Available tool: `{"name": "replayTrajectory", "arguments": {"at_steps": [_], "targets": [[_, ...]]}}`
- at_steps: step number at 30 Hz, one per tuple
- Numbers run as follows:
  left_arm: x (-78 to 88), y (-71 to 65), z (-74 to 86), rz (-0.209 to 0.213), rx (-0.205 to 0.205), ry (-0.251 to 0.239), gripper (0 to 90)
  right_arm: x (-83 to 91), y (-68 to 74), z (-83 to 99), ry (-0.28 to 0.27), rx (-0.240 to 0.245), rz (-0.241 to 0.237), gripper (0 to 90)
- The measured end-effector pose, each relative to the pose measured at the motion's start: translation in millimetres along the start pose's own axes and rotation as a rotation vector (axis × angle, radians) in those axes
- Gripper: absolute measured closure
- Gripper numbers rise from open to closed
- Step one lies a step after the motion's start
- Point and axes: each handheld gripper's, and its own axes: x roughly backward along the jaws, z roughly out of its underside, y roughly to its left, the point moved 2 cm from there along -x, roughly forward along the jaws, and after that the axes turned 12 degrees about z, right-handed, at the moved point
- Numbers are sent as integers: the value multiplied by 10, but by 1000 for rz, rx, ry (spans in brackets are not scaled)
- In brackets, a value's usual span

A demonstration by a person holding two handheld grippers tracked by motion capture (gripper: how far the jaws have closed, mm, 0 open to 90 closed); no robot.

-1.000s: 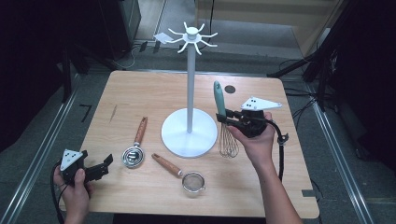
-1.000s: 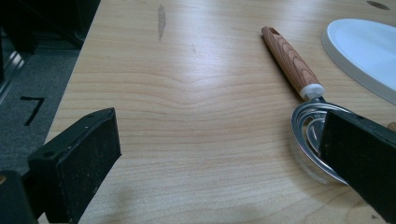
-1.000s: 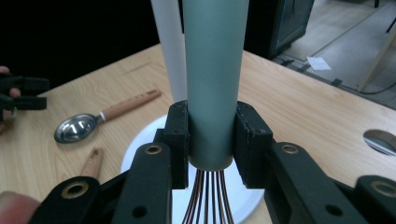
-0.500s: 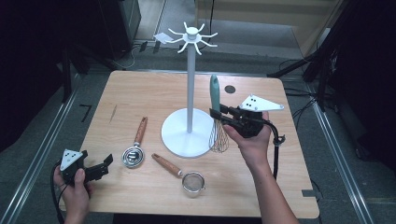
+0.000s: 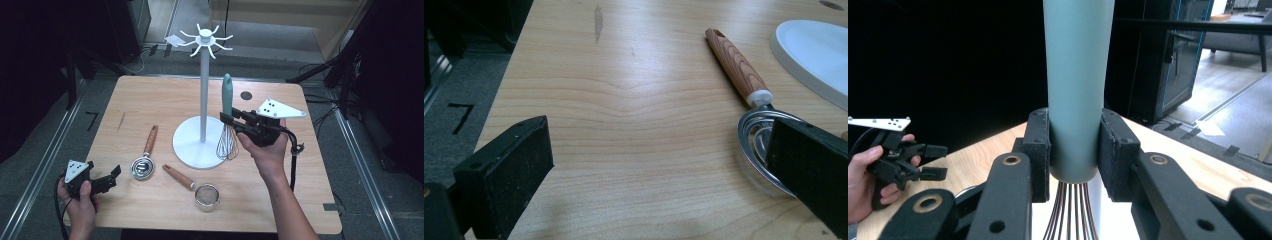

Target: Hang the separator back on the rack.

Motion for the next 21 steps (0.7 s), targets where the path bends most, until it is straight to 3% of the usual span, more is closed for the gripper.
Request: {"name": "replayTrajectory", "arguments": {"at_steps": [21], "targets": [[1,-11,0,-17,-15,-2,0,32,261,-353,-89,35,-12,708]]}}
